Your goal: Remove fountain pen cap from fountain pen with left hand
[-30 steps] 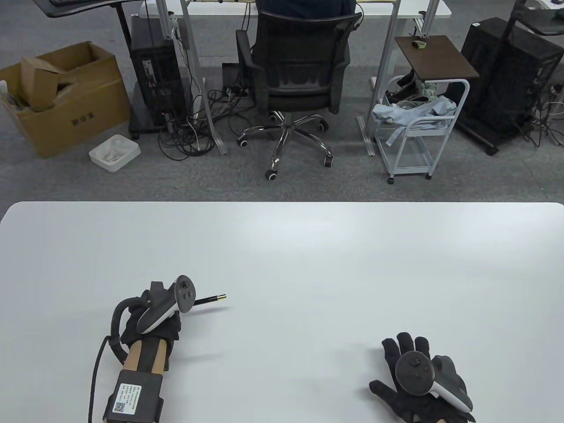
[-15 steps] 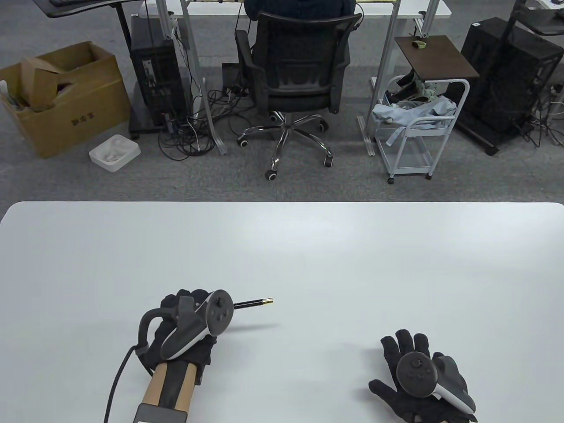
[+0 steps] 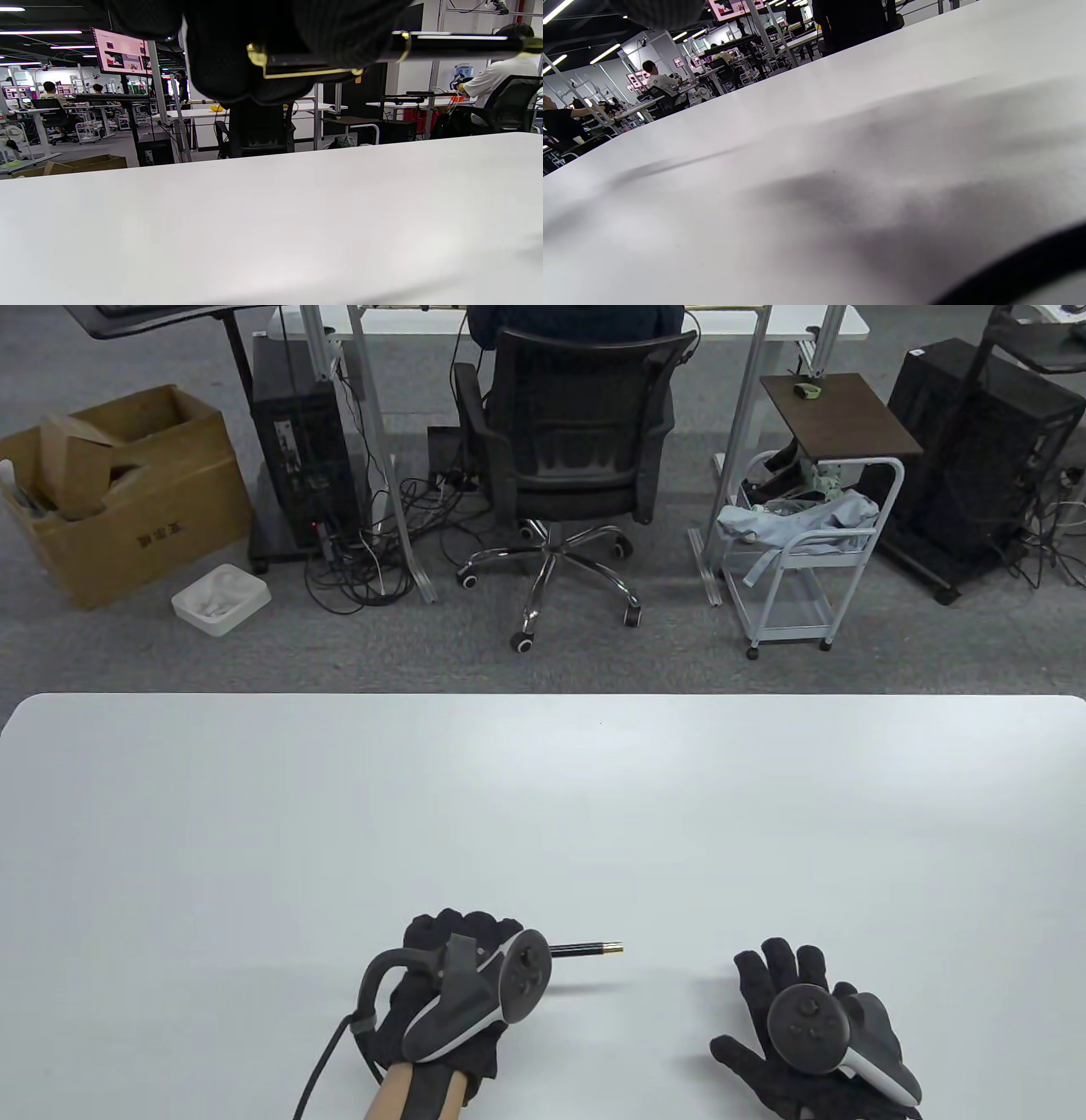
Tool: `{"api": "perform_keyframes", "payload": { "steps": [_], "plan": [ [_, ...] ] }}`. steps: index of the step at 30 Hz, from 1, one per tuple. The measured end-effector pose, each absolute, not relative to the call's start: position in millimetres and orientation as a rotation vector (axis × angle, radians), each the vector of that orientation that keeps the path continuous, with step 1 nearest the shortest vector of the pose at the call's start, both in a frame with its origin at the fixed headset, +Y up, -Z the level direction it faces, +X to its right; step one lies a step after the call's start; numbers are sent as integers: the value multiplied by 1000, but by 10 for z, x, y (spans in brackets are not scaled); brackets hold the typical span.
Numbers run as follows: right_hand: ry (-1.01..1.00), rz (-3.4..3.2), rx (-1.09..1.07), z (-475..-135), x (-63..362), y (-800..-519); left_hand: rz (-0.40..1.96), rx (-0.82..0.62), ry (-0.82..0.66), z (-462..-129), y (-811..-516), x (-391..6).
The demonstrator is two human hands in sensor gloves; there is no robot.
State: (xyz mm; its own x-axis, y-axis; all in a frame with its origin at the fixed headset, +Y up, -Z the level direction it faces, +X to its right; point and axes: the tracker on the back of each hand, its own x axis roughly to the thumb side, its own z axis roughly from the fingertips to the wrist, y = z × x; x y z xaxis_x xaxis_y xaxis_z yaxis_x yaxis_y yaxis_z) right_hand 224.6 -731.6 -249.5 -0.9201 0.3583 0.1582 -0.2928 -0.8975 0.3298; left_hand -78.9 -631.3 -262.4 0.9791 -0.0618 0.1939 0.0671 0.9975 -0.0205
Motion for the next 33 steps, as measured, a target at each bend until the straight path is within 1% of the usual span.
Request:
{"api": "perform_keyframes", "payload": {
  "steps": [7, 17, 24, 26, 28, 31, 33],
  "plan": [
    [453, 2752, 320, -2489, 2241, -7324, -35, -59, -248, -2510, -6561, -474],
    [496, 2760, 328, -2481, 2215, -7332, -18, -102, -294, -2491, -6851, -186],
    [674, 2786, 343, -2494, 2171, -7424, 56, -137, -297, -2584, -7215, -90],
    [709, 2798, 334, -2504, 2156, -7454, 52, -172, -299, -2602, -7294, -94],
    [725, 2806, 323, -2515, 2159, -7477, 49, -184, -306, -2602, -7292, -114],
    [748, 2802, 288, -2530, 2186, -7503, 56, -159, -316, -2590, -7260, -159],
    [727, 2807, 266, -2538, 2205, -7498, 55, -169, -326, -2579, -7276, -171]
  ]
}}
